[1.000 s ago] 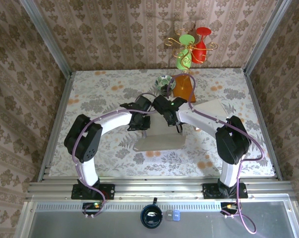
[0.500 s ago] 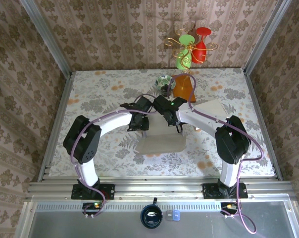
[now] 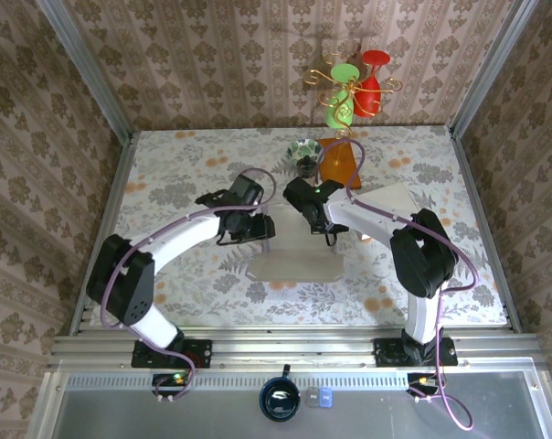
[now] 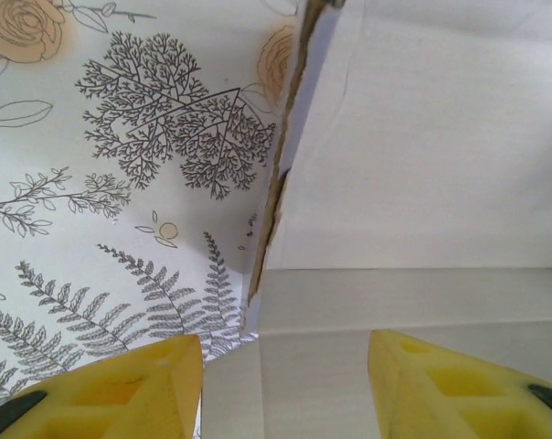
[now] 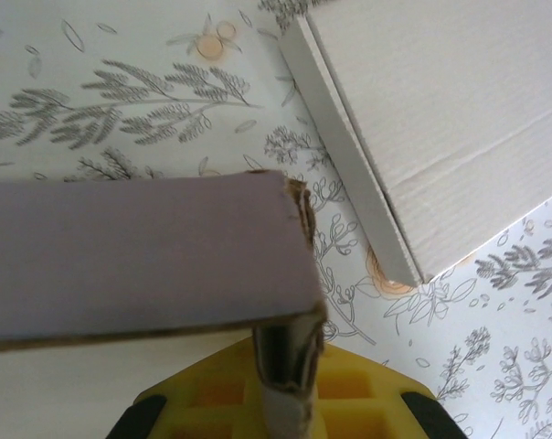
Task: Fold the paper box
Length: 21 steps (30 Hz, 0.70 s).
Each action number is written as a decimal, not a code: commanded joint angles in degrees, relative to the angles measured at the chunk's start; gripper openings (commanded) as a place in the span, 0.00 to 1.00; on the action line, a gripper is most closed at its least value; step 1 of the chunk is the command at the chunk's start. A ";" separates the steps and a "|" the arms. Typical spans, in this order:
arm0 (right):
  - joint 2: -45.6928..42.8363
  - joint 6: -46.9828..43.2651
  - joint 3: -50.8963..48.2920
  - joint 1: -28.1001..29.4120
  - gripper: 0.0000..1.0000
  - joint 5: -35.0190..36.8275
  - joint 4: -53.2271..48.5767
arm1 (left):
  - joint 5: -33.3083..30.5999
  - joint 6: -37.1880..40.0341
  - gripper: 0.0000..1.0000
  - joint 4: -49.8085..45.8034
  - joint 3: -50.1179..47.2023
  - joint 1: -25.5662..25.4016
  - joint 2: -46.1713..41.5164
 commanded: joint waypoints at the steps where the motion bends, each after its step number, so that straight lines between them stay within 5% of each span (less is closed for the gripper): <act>1: 0.54 5.52 -1.86 -1.21 0.00 -3.06 -2.01 | 1.54 -1.70 0.51 -1.48 -0.95 3.11 -6.41; 12: 0.27 26.86 -8.20 -5.93 0.00 -19.06 -1.83 | 1.81 1.61 0.48 -11.87 -6.60 18.28 -21.47; 21: 3.52 44.45 -8.12 -5.34 0.00 -31.45 -6.54 | 7.66 -1.75 0.43 -9.97 -16.93 18.56 -25.11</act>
